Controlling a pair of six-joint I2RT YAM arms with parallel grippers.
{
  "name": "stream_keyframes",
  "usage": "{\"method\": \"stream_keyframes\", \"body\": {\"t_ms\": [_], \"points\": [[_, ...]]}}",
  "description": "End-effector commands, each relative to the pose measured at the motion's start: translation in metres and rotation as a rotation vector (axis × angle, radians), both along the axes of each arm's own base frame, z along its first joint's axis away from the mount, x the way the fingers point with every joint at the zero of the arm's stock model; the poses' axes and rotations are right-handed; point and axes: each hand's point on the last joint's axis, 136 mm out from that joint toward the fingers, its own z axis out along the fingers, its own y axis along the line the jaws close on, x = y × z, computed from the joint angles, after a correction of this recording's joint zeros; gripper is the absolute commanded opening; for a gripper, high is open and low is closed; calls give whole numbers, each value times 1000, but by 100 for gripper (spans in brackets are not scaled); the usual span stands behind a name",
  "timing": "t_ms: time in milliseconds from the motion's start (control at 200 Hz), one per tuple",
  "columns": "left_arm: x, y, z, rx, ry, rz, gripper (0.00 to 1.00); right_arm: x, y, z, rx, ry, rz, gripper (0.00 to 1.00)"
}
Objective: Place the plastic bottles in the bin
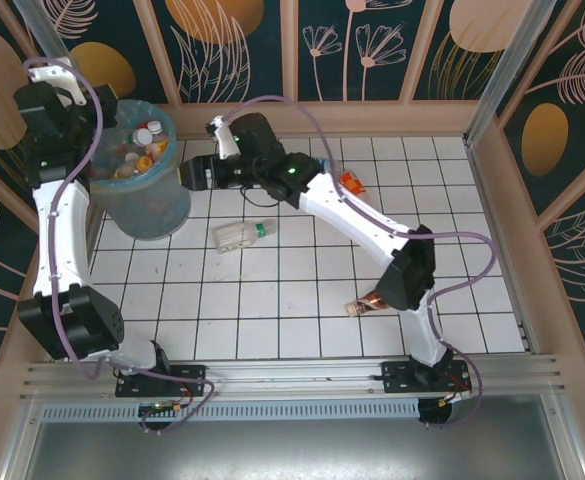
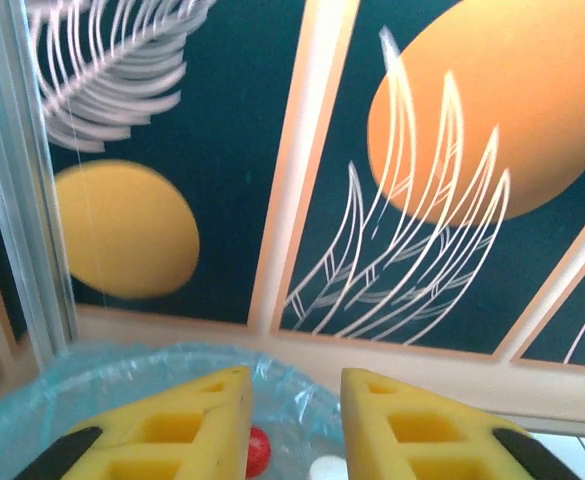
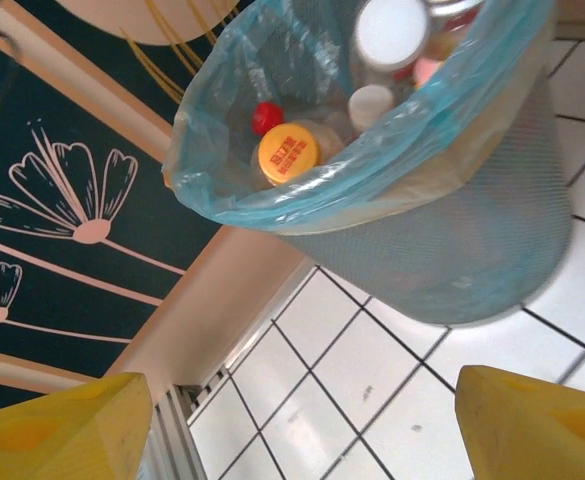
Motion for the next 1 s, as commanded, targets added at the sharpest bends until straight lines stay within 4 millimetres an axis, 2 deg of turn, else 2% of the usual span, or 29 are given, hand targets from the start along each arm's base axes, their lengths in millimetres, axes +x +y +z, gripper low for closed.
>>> {"method": "stream_keyframes", "body": {"t_ms": [0,135,180,235,335,430,520,606,681,726,786,806,821,886,926,946,996], "points": [[-38,-37,61,114,-130,-35,36,2,-50,22,-51,-67,-92,80],[-60,-96,65,152,-170,-149,39,10,-115,-14,-176,-19,-239,80],[-64,-116,58,172,-168,-187,39,11,-143,-28,-206,17,-302,80],[-69,-152,45,202,-162,-266,40,12,-184,-46,-238,70,-406,80],[-77,-219,10,250,-125,-413,43,3,-253,-72,-289,148,-586,80],[-87,-285,-33,367,-66,-562,44,-20,-301,-97,-384,221,-671,79],[-107,-340,-76,497,-26,-732,46,-50,-330,-126,-527,318,-675,78],[-138,-376,-116,593,-41,-914,50,-79,-343,-149,-667,371,-607,78],[-168,-393,-145,609,-77,-1065,56,-92,-352,-157,-769,351,-549,80],[-182,-396,-158,591,-102,-1126,58,-91,-355,-152,-805,305,-542,80],[-189,-393,-178,573,-107,-1136,59,-86,-355,-144,-817,244,-539,81],[-185,-391,-180,561,-100,-1107,60,-83,-355,-142,-812,228,-540,81],[-183,-387,-194,560,-62,-1087,60,-82,-354,-140,-809,215,-539,81],[-164,-375,-222,536,96,-960,57,-75,-349,-138,-803,171,-516,81],[-155,-365,-244,544,216,-891,58,-72,-347,-141,-813,157,-500,81],[-148,-363,-245,549,243,-855,58,-70,-347,-142,-822,152,-497,81],[-138,-351,-270,605,339,-784,58,-67,-347,-148,-852,154,-493,81]]}}
